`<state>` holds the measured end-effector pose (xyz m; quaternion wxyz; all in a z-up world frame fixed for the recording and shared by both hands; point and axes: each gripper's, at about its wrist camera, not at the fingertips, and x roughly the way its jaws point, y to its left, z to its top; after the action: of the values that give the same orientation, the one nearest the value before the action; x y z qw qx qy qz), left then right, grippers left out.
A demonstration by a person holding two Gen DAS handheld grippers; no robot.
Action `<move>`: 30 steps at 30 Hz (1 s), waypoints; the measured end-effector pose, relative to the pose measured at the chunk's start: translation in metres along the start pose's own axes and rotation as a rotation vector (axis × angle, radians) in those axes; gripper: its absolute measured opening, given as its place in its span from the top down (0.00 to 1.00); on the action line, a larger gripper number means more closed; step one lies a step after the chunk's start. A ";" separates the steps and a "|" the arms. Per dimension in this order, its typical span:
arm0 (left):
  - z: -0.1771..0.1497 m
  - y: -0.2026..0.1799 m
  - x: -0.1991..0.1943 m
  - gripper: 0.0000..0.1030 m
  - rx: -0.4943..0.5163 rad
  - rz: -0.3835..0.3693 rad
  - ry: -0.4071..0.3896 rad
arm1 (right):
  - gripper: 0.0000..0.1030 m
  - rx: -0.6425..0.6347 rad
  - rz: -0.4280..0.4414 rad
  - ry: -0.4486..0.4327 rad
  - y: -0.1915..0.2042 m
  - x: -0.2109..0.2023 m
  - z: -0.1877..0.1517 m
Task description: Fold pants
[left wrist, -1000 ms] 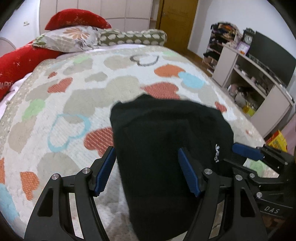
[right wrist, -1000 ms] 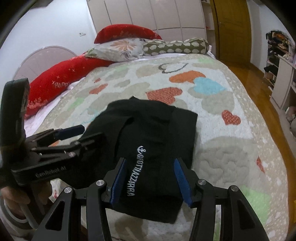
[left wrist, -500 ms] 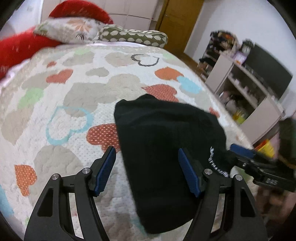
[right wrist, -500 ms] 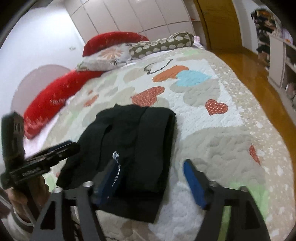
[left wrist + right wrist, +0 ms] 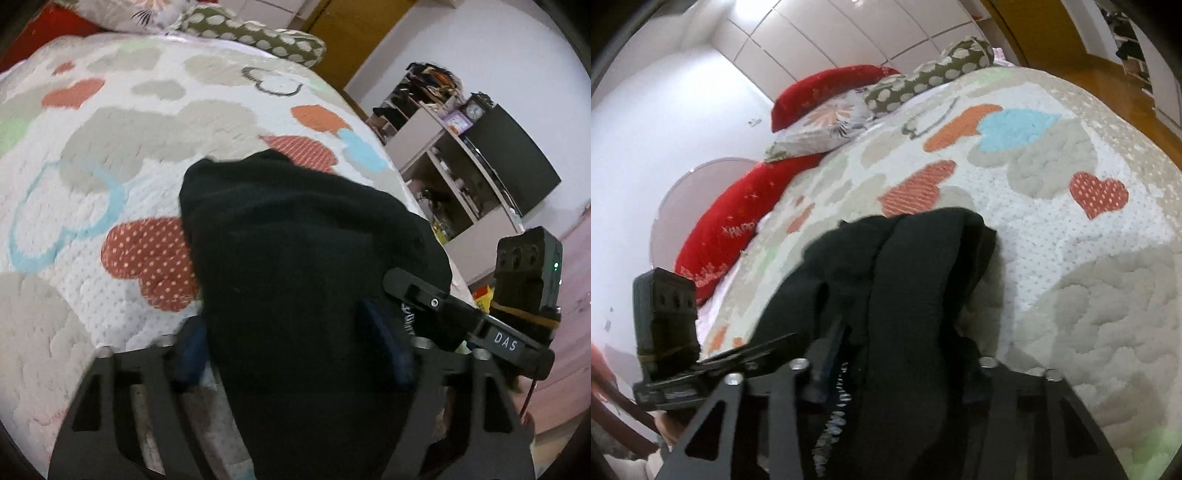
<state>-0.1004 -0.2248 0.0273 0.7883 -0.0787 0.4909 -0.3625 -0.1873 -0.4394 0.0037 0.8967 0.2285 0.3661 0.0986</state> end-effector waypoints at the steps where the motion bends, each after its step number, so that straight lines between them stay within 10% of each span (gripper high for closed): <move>1: 0.002 -0.001 -0.004 0.49 0.007 -0.013 0.002 | 0.63 0.000 0.025 -0.010 0.005 -0.005 0.002; 4: 0.014 -0.005 -0.024 0.64 0.048 -0.008 -0.012 | 0.64 -0.042 0.052 -0.025 0.029 -0.013 0.014; 12: 0.052 0.025 -0.096 0.64 0.071 0.110 -0.071 | 0.65 -0.034 0.221 -0.005 0.084 0.020 0.042; 18: 0.033 0.100 -0.074 0.51 -0.054 0.255 0.026 | 0.62 -0.049 -0.025 0.166 0.093 0.093 0.032; 24: 0.016 0.111 -0.105 0.47 -0.085 0.294 -0.082 | 0.60 -0.227 -0.137 0.032 0.121 0.046 0.041; 30: 0.014 0.098 -0.106 0.47 -0.052 0.352 -0.134 | 0.60 -0.318 0.003 0.065 0.157 0.077 0.060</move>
<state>-0.0672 -0.0884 0.0634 0.8683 -0.0357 0.4526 -0.2000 -0.0919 -0.2954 0.0697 0.9091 0.0810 0.3742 0.1638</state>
